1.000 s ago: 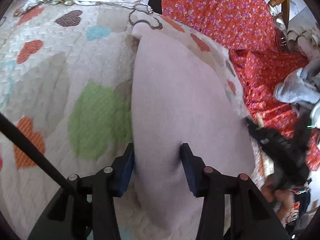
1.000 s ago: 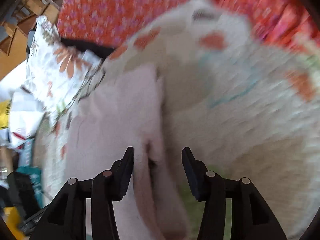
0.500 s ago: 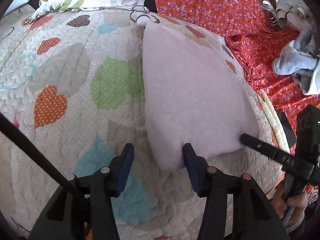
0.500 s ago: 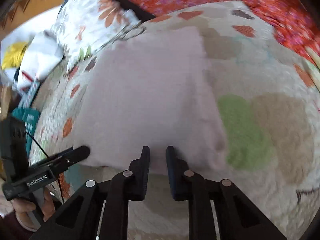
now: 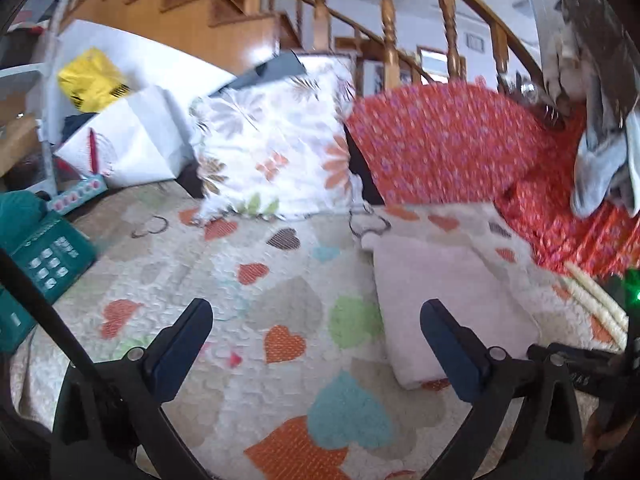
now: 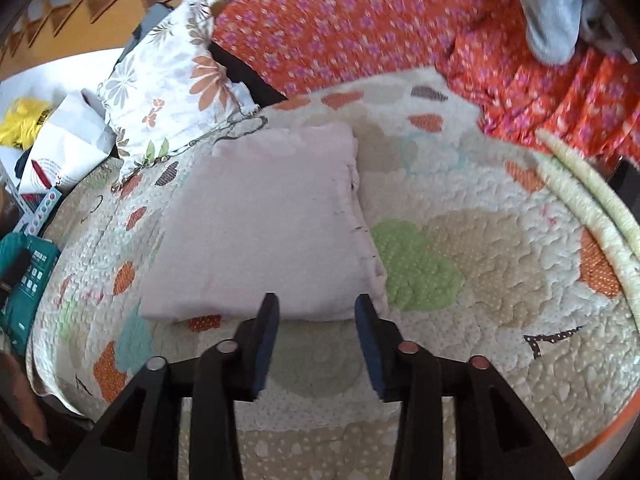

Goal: Fold small clothes
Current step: 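Release the folded sweater and pull both grippers back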

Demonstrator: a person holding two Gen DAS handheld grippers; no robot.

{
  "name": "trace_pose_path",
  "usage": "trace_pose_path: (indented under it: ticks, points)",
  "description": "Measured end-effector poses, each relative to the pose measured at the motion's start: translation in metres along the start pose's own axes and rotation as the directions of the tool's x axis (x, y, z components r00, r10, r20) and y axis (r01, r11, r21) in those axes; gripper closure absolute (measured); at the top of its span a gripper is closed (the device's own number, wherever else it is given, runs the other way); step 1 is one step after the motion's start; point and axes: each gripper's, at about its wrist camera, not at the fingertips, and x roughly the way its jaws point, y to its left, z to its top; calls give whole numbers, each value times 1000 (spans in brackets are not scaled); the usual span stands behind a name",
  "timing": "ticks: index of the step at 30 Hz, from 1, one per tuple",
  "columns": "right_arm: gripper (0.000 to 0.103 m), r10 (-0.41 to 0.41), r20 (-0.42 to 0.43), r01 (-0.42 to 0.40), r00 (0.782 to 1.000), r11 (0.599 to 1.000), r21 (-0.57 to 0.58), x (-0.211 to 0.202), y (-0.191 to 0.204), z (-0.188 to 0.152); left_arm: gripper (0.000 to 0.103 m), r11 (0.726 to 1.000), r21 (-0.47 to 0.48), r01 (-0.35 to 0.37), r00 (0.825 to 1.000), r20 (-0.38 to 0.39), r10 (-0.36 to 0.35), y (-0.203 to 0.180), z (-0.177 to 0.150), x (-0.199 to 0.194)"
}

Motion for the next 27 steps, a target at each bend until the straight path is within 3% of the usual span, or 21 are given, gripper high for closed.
trace_pose_path:
  ticks: [3,5,10,15,27]
  points:
    - [45,0,11,0,1000,1000,-5,-4,8,-9,0,997,-55,50,999,2,-50,8,-6,-5]
    - [44,-8,8,8,1000,1000,-17,-3,14,-15,0,997,-58,58,997,-38,-61,8,-11,3]
    - [40,-43,11,44,999,996,-76,1,33,-26,0,1000,-2,23,987,-157,-23,1,-30,25]
    - [36,-73,17,74,997,988,-139,9,46,-29,0,1000,22,-13,975,-220,17,2,-46,42]
    - [33,-109,-52,101,993,987,-128,39,48,-27,0,999,26,-37,927,-372,44,11,-71,76]
